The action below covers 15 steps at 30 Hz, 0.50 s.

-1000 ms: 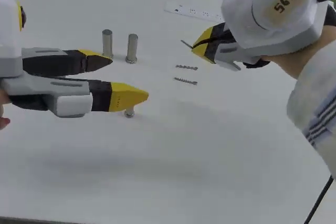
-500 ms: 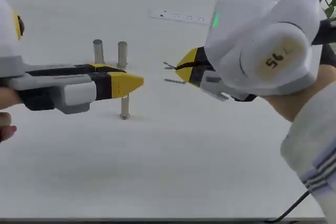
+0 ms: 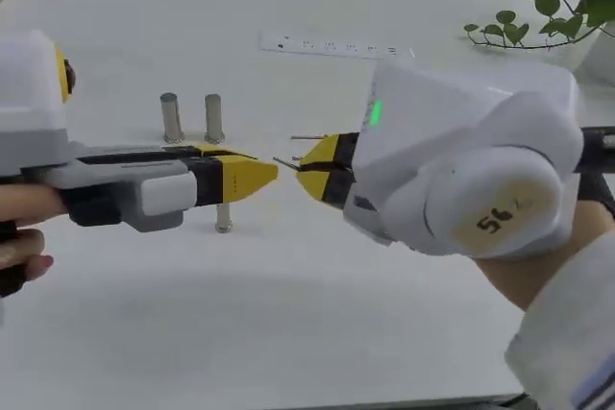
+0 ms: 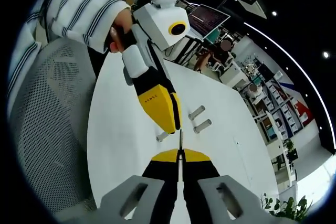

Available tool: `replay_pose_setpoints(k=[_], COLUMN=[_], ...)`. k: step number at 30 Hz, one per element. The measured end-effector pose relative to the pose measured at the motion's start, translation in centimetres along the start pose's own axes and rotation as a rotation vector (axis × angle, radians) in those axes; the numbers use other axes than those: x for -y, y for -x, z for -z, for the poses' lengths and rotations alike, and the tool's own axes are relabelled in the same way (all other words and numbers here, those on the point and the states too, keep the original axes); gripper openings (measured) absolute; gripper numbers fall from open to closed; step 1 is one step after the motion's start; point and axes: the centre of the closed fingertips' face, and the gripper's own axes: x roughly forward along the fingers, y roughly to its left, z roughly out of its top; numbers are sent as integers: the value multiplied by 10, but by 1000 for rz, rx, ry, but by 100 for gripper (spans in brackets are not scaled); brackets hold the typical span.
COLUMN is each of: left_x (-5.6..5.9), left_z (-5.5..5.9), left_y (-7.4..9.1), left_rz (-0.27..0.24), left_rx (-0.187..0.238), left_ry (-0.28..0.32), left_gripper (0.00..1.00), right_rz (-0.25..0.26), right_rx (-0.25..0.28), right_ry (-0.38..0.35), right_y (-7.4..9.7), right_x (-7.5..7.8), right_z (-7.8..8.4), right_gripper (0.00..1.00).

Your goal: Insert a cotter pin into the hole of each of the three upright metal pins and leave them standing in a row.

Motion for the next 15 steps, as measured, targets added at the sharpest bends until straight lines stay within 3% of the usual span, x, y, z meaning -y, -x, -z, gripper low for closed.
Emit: replay_pose_setpoints(k=[9,15], left_x=[11,13], left_z=[12,16], left_y=[-1,0], left_rz=[24,27], left_rx=[-53,-78], left_ry=[2,3], left_gripper=[6,4], right_rz=[-16,-20], right_rx=[11,24], right_ry=[12,-16], right_y=[-2,0], right_x=[-16,-17], right_z=[-7,-9], right_gripper=[0,0])
